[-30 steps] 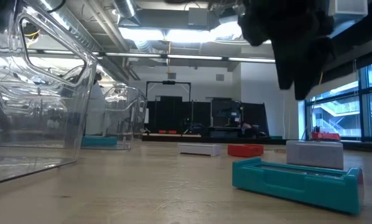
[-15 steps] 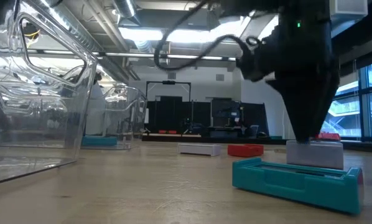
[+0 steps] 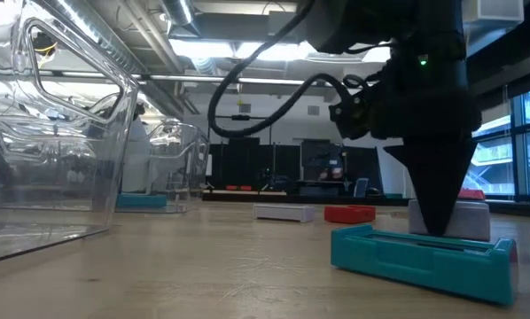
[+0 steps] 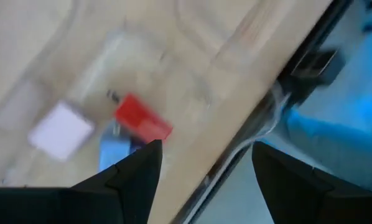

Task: Pick & Place Office items
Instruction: Put the left light blue charger adapter into the bottom transparent bin

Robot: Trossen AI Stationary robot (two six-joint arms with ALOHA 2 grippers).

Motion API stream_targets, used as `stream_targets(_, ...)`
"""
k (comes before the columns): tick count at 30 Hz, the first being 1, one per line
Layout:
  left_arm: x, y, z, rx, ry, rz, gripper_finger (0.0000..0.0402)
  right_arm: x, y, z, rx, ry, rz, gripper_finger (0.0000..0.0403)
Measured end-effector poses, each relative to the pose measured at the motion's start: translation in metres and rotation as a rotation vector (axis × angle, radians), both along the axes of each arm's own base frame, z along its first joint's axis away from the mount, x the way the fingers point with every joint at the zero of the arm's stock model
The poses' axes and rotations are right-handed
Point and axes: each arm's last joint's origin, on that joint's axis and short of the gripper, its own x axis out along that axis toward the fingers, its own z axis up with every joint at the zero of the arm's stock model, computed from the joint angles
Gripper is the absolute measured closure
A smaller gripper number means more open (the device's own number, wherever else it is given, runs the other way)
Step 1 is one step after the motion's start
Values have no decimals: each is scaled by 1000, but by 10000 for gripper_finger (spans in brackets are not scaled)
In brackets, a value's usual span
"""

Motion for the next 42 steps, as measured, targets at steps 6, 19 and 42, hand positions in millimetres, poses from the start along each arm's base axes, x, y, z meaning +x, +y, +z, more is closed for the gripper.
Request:
stream_targets(6,3,8,30,174,-128,59,165,1,1,0,20,-10,8,193)
stream_targets(19,13,20,63,631,-400,-23,161,0,-21,94,34,-462,-37,193)
stream_targets(42,70,65,99,1289,-478,22,85,6,-55,245,11,-1584,-56,188)
